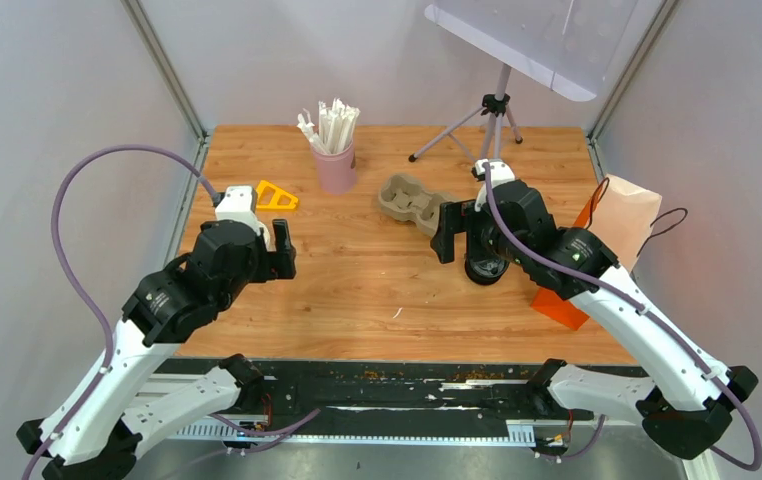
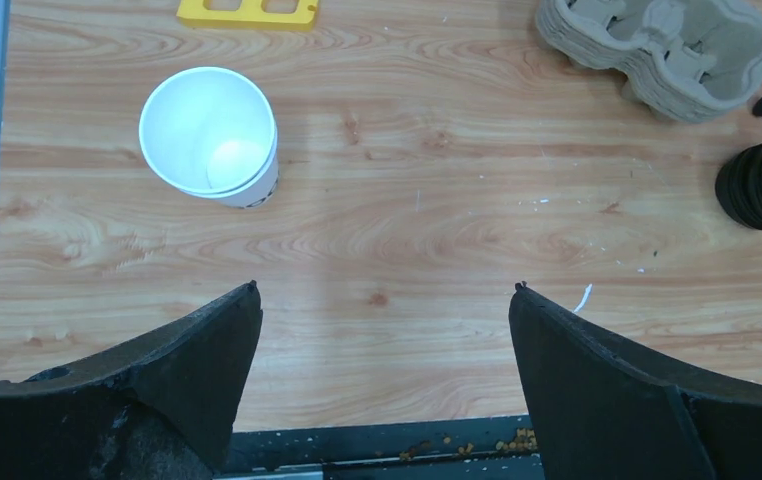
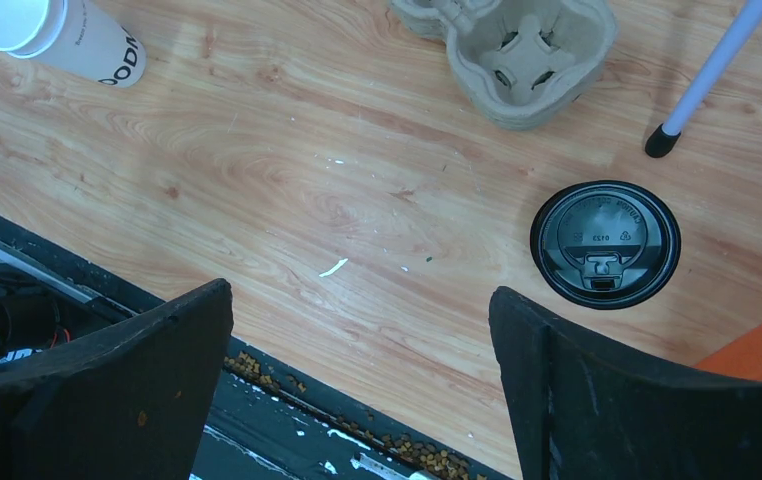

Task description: Pack the takeout coffee

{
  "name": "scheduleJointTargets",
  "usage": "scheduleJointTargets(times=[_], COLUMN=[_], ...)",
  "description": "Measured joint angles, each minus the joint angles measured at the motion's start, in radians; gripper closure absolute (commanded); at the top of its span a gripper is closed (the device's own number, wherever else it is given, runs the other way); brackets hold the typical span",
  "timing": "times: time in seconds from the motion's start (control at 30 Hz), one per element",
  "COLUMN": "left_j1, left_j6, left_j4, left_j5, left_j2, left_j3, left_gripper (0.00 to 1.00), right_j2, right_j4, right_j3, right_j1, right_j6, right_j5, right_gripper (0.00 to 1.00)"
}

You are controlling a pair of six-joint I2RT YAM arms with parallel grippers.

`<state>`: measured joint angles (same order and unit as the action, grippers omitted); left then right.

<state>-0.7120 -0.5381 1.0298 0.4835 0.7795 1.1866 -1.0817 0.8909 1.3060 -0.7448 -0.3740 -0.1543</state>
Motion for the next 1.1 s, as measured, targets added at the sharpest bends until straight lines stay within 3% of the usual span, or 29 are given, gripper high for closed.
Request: scheduleJointTargets(times=[0.33, 0.57, 0.87, 1.1], left_j1=[0.043, 0.385, 0.726, 0.834], left_j6=[0.014, 0.083, 0.115, 0.118], left_j4=[0.003, -0.004, -0.078, -0.14], left_j5=[0.043, -0.097, -0.247, -0.283], left_j2=[0.084, 0.252, 0.451, 0.517], left_j3=[0.0, 0.042, 0.08, 0.048], left_gripper=[0.02, 0.12, 0.4, 0.49], right_j2=[0.023, 0.069, 0.152, 0.145], right_j4=[-0.037, -0.095, -0.202, -0.215], right_j3=[-0.031, -0.073, -0.088, -0.091], right_j1=[0.0, 0.0, 0.0, 0.0], right_j6=[0.002, 0.012, 0.031, 0.032], right_j5=[0.009, 0.056, 0.18, 0.221], right_gripper=[0.0, 0.0, 0.0, 0.0])
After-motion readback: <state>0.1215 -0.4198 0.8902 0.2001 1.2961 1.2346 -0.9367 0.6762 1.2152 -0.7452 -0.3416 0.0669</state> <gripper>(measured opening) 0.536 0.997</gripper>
